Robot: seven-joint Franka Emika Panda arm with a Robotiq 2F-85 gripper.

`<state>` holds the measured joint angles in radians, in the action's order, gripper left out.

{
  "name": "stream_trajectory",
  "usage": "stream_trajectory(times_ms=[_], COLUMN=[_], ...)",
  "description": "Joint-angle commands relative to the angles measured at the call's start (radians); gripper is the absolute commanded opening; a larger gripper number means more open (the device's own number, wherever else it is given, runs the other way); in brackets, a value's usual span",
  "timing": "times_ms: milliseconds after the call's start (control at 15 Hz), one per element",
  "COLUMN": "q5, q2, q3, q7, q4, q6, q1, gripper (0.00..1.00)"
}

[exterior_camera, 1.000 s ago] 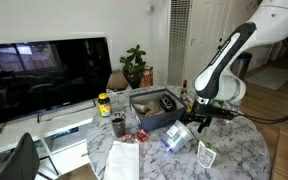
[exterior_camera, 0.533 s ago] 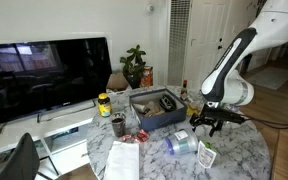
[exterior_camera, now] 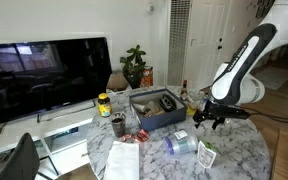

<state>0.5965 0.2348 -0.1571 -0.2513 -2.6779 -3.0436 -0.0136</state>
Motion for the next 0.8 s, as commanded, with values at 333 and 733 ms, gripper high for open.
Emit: stream_trajectory(times_ms=[333, 733], q5=[-0.531, -0.572], q2=[-0.273, -0.184], q3=[0.096, -0.04], q7=[-0.095, -0.004], q4=[0.035, 0.298], q6=[0.288, 0.512], q1=[0.175, 0.229], gripper=[1.0, 1.0])
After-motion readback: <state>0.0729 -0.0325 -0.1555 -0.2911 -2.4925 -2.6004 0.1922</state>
